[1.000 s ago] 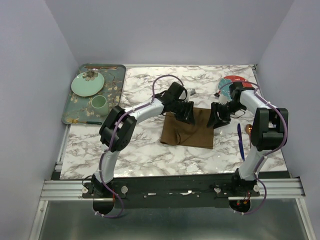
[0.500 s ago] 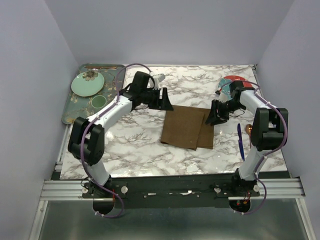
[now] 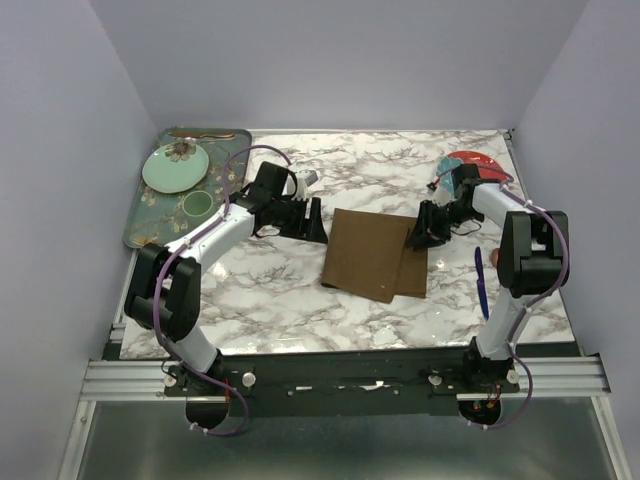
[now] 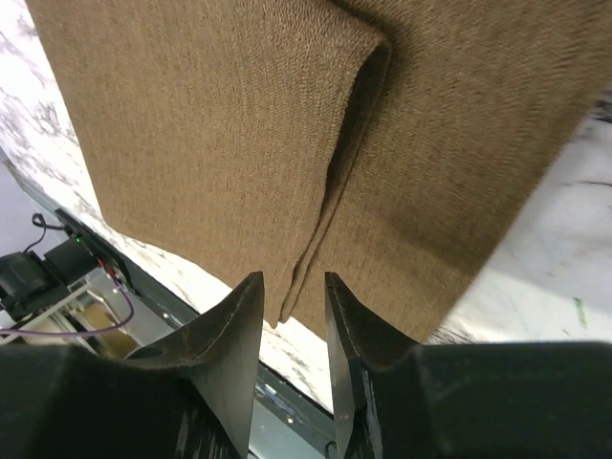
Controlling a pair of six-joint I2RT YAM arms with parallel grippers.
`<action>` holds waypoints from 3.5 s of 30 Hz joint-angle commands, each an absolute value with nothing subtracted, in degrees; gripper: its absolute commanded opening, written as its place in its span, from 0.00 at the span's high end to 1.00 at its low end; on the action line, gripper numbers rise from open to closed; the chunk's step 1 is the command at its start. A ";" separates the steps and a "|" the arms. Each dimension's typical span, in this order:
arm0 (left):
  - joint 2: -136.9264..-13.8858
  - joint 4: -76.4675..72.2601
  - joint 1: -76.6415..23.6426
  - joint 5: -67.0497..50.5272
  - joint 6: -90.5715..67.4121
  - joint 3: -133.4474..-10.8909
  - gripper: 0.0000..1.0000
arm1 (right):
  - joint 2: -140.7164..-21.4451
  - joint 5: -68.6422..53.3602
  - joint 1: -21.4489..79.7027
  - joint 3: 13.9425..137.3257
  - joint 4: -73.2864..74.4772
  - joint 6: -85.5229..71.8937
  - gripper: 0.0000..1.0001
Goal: Fold the napkin into a case and place the utensils inside
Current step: Fold the rectangle-folded napkin at the center of the board.
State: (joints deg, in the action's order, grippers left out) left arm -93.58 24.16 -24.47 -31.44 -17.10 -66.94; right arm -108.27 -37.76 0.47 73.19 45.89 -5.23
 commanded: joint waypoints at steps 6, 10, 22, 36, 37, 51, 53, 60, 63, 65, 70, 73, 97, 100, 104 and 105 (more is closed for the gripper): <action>-92.20 24.96 -24.08 -29.18 -16.00 -67.67 0.28 | -111.09 -37.27 3.43 70.31 42.54 -7.73 0.61; -92.37 25.05 -24.17 -28.65 -15.82 -68.11 0.28 | -112.15 -37.00 3.43 70.14 42.80 -7.91 0.63; -92.72 25.31 -24.08 -27.69 -15.38 -67.94 0.28 | -113.47 -36.48 4.30 68.82 42.36 -9.14 0.64; -92.99 25.49 -23.82 -27.69 -15.21 -67.76 0.28 | -114.96 -37.79 5.45 70.49 42.01 -10.11 0.66; -93.08 25.66 -23.82 -27.60 -15.21 -67.76 0.28 | -115.05 -38.05 5.45 70.58 41.92 -10.28 0.67; -93.96 25.31 -23.38 -27.51 -15.56 -68.11 0.28 | -113.38 -35.60 5.89 72.42 41.40 -12.74 0.68; -94.04 25.31 -23.38 -27.51 -15.47 -68.29 0.28 | -112.42 -34.72 6.06 72.60 41.40 -13.18 0.69; -93.52 25.05 -23.29 -27.33 -15.03 -67.85 0.29 | -110.30 -29.71 6.15 74.26 41.13 -13.62 0.65; -93.52 25.05 -23.29 -27.25 -14.85 -67.85 0.29 | -111.61 -28.48 6.15 74.97 41.83 -13.54 0.65; -93.60 24.96 -23.29 -27.16 -15.03 -67.85 0.29 | -112.15 -28.47 6.24 75.32 42.01 -13.88 0.66; -93.60 24.87 -23.29 -27.07 -15.03 -67.68 0.29 | -111.71 -26.99 7.64 75.06 41.92 -14.94 0.66; -93.52 24.87 -23.20 -26.98 -15.03 -67.50 0.29 | -112.23 -25.49 8.26 75.06 41.84 -15.12 0.65; -92.37 25.84 -21.89 -26.54 -14.24 -66.80 0.29 | -112.06 -24.08 10.28 79.27 44.65 -15.29 0.99; -92.29 25.93 -21.80 -26.72 -14.06 -66.71 0.28 | -110.04 -24.43 10.37 79.72 44.82 -15.29 0.99; -92.29 26.02 -21.53 -26.81 -13.80 -66.71 0.29 | -108.11 -23.21 10.20 79.89 45.44 -14.59 1.00; -92.37 26.02 -21.53 -26.89 -13.89 -66.71 0.28 | -108.02 -22.59 10.28 79.89 45.96 -14.42 0.99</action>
State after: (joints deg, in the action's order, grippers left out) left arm -93.67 25.69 -22.06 -27.44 -14.81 -67.05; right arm -111.28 -23.44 9.82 77.82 43.94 -15.42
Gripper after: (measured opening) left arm 0.715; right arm 0.012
